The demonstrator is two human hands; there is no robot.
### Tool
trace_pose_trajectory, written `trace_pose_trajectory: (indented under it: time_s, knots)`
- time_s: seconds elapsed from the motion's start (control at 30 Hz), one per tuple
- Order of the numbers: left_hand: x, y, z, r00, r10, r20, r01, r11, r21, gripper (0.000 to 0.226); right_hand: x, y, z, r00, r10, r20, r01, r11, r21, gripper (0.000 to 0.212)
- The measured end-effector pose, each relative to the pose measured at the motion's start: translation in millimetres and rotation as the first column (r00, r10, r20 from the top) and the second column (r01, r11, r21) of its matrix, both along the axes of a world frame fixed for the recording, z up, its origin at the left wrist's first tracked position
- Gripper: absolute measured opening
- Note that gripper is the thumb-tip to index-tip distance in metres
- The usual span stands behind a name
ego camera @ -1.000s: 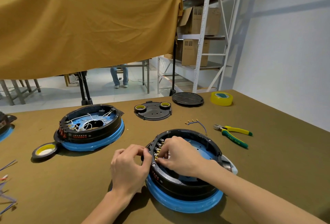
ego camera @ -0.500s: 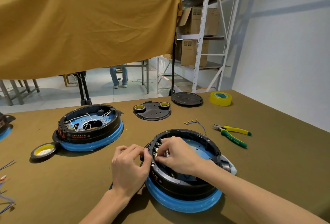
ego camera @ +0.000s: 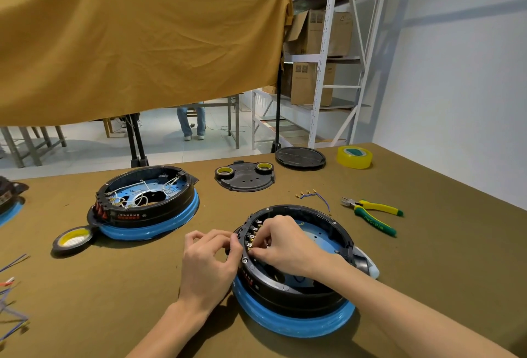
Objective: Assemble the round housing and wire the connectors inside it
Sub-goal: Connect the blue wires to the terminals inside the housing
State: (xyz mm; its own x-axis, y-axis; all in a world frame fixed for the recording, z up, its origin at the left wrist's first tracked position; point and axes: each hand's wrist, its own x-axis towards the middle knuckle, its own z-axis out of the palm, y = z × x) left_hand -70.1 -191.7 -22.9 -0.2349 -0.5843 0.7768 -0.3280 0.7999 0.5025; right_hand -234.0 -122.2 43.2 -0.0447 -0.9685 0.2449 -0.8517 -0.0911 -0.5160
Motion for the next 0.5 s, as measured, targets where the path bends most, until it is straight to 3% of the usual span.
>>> trace_pose_trajectory:
  time_s: [0.23, 0.33, 0.43, 0.5]
  knots:
    - [-1, 4, 7, 0.999, 0.023, 0.026, -0.024, 0.999, 0.024, 0.034, 0, 1, -5, 0.999, 0.031, -0.013, -0.031, 0.999, -0.045, 0.014]
    - [1, 6, 16, 0.995, 0.041, 0.095, -0.048, 0.997, 0.067, 0.026, -10, 8, 1, 0.996, 0.088, -0.017, -0.088, 0.996, -0.002, 0.023]
    - [-1, 7, 29, 0.99, 0.015, 0.142, -0.023, 0.998, 0.059, 0.006, -40, 20, 10, 0.999, -0.016, 0.047, 0.017, 1.0, -0.025, 0.033]
    - [-5, 11, 39, 0.968, -0.105, 0.227, 0.089, 0.993, 0.08, 0.009, -65, 28, 14, 0.995, -0.092, -0.027, 0.091, 0.996, -0.015, 0.029]
